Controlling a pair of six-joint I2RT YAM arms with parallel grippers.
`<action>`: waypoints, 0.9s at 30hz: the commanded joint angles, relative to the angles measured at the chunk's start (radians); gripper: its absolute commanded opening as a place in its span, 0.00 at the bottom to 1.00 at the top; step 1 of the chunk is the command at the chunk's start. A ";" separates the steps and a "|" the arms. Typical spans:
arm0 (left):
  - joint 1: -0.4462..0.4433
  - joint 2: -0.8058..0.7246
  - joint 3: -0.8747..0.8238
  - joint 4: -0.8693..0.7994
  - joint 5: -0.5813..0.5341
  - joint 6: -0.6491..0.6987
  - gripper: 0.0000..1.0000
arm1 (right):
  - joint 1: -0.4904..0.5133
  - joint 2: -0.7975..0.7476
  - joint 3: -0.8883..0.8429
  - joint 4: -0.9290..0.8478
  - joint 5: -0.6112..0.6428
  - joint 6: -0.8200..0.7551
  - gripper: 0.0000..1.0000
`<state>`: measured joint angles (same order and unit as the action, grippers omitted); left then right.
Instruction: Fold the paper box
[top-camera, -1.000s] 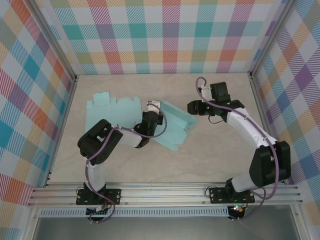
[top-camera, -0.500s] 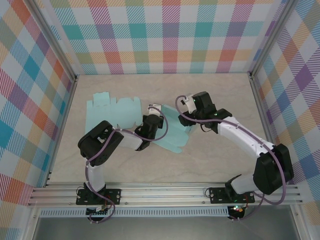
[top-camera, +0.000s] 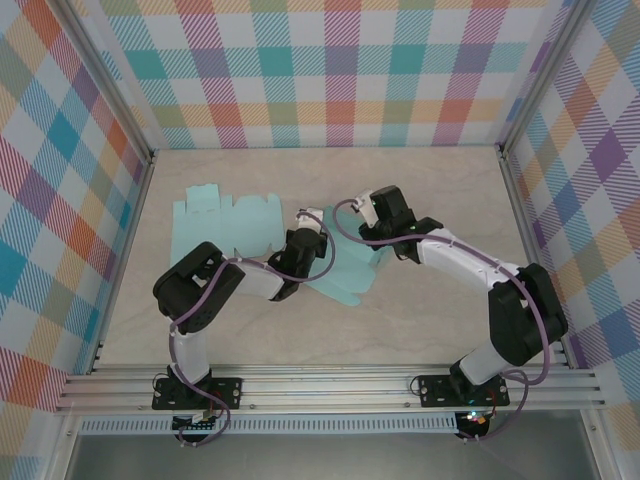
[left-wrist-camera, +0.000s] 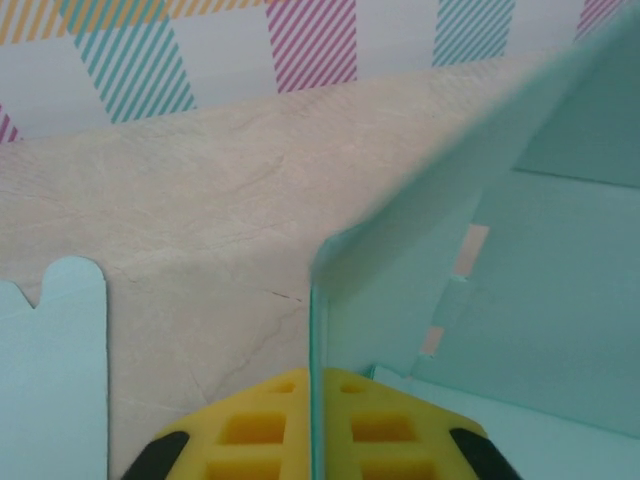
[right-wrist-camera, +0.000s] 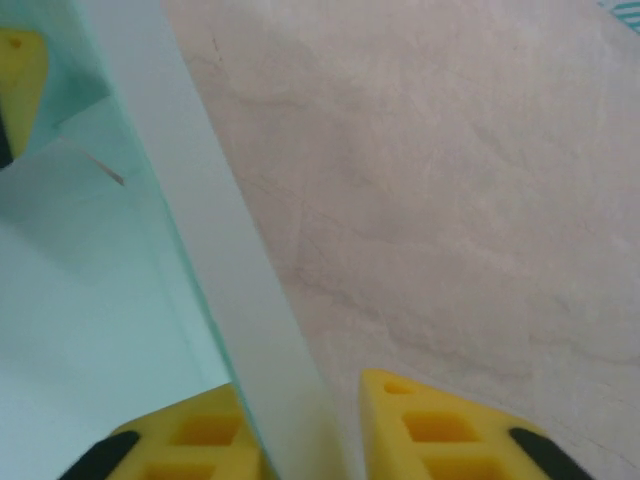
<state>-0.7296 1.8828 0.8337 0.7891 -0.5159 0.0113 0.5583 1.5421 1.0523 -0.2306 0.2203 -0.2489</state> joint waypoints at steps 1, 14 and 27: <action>0.032 -0.082 -0.013 -0.056 0.082 -0.015 0.29 | 0.011 -0.008 -0.031 0.071 0.015 -0.071 0.19; 0.231 -0.320 0.079 -0.377 0.592 0.245 0.64 | 0.067 -0.024 -0.077 0.184 0.079 -0.244 0.02; 0.281 -0.220 0.414 -0.890 0.994 0.780 0.67 | 0.083 -0.086 -0.118 0.306 -0.006 -0.369 0.00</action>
<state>-0.4320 1.6485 1.2163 0.0708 0.3538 0.6468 0.6331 1.4837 0.9401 0.0143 0.2527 -0.5797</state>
